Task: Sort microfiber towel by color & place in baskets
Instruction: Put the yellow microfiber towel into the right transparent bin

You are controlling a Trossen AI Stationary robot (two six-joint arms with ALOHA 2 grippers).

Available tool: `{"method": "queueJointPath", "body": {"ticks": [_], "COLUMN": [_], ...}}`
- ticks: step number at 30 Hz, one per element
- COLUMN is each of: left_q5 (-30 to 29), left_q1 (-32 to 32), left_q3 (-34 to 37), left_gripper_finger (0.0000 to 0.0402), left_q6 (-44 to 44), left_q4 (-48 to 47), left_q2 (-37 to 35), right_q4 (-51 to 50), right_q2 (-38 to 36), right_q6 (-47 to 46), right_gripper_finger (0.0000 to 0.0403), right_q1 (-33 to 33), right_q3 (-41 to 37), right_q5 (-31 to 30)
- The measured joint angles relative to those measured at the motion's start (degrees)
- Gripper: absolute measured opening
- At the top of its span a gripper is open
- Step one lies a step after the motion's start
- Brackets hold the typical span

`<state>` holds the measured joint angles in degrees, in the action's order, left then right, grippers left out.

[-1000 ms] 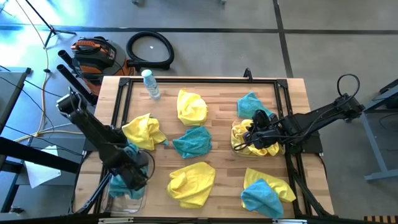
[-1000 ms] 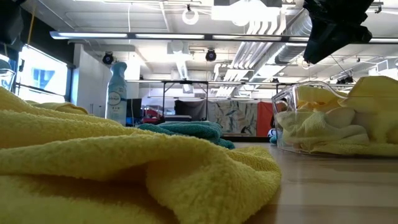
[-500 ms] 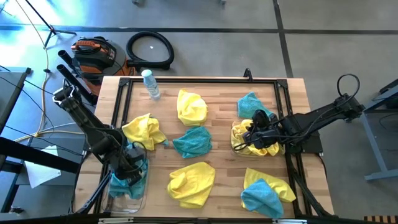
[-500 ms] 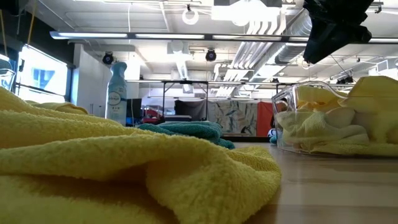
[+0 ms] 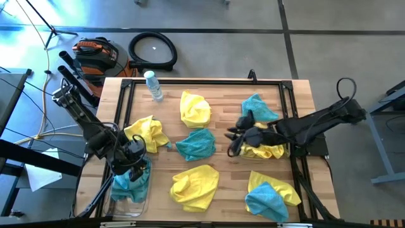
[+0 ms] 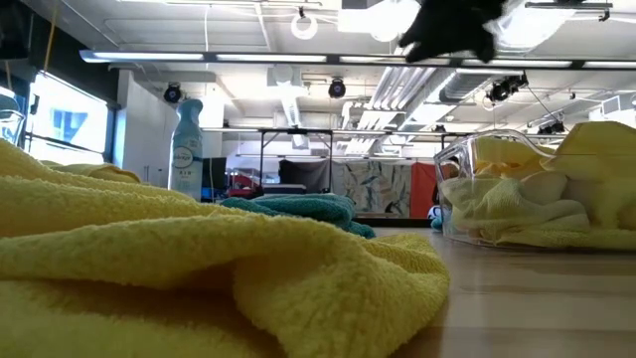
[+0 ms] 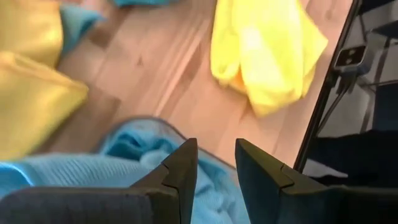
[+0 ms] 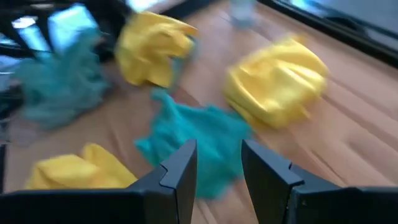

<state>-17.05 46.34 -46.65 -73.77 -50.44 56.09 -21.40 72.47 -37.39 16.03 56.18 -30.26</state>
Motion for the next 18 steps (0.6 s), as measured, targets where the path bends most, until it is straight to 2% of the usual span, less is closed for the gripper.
{"method": "queueJointPath", "body": {"ticks": [3,6,12,15,18], "left_q5": [-1.1,-1.8,-1.9,-1.9,-2.2], "left_q1": [-1.0,-2.1,-3.8,-4.0,-4.0], "left_q3": [0.0,0.0,0.0,0.0,0.0], "left_gripper_finger": [0.0099,0.0099,0.0099,0.0099,0.0099], "left_q6": [2.5,4.0,6.7,7.5,7.6], "left_q4": [-0.6,-1.3,-1.3,-1.2,-1.2], "left_q2": [-1.4,-2.8,-4.4,-4.6,-4.6], "right_q4": [9.6,9.2,-1.5,-10.3,-20.1], "right_q2": [3.3,7.9,20.4,27.4,34.5], "right_q6": [7.5,11.9,20.9,21.9,21.5], "right_gripper_finger": [0.0122,0.0122,0.0122,0.0122,0.0122], "right_q1": [-2.8,-6.4,-13.1,-16.7,-20.5], "right_q3": [0.3,4.4,21.7,31.9,41.4], "right_q5": [3.9,6.9,11.4,11.6,15.6]}}
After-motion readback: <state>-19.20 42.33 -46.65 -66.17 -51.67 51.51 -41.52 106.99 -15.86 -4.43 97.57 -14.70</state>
